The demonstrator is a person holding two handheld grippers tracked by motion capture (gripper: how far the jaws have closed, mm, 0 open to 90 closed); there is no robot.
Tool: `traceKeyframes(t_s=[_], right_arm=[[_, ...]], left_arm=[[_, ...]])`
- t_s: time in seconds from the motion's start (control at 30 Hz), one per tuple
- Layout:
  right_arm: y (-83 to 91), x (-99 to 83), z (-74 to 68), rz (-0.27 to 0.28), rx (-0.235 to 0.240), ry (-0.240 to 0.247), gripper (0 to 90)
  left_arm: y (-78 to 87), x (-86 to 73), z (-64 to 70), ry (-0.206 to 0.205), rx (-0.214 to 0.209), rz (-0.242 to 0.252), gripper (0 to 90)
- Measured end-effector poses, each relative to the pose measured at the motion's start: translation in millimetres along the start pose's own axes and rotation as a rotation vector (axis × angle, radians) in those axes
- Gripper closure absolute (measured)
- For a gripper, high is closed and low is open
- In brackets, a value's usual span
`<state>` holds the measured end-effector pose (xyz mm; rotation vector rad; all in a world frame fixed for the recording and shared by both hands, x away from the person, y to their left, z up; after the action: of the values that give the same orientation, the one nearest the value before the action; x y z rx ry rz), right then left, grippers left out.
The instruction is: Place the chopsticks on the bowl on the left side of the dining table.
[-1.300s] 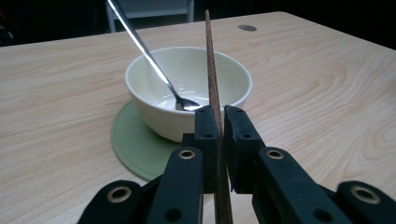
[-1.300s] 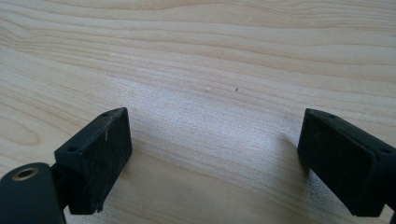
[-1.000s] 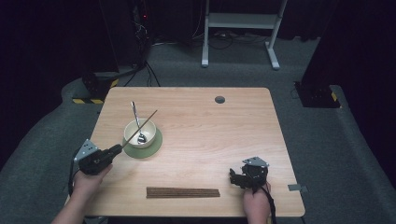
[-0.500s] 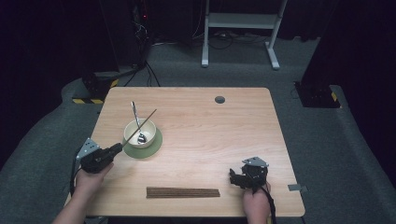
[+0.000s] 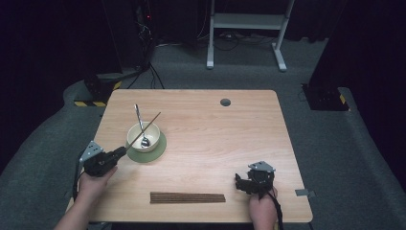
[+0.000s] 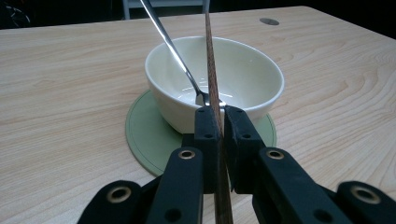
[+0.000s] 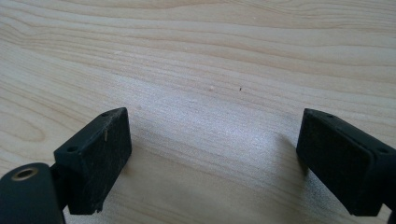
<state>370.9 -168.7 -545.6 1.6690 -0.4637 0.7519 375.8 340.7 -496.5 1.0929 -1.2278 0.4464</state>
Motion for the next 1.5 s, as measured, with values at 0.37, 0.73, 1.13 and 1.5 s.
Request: traceKeyframes(t_s=[0.37, 0.73, 1.13, 1.5], right_arm=[[0.7, -0.9, -0.7, -0.001, 0.001, -0.001, 10.0], [1.2, -1.3, -0.7, -0.001, 0.004, 0.004, 10.0], [1.0, -1.2, -0.7, -0.004, 0.010, 0.003, 9.6], [0.3, -0.5, -0.7, -0.003, 0.016, 0.009, 9.5]], left_arm=[[-2.6, -0.4, -1.3, 0.003, 0.004, -0.004, 83.6], [-2.2, 0.3, -1.5, 0.006, 0.005, 0.007, 70.9], [10.9, 6.0, 5.5, -0.023, 0.011, 0.020, 54.1], [23.6, 5.8, 25.5, -0.065, -0.015, 0.006, 53.4]])
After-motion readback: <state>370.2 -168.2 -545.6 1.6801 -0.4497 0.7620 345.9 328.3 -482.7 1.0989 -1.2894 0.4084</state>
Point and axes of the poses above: each handheld gripper's, and its own axes: y roughly backward along the jaws, x roughly out of its top, z roughly to its right, the point moved 3 cm from there along -y, roughly forward along the jaws, and after that the axes turned 10 degrees about -y, right-handed, at the moved point
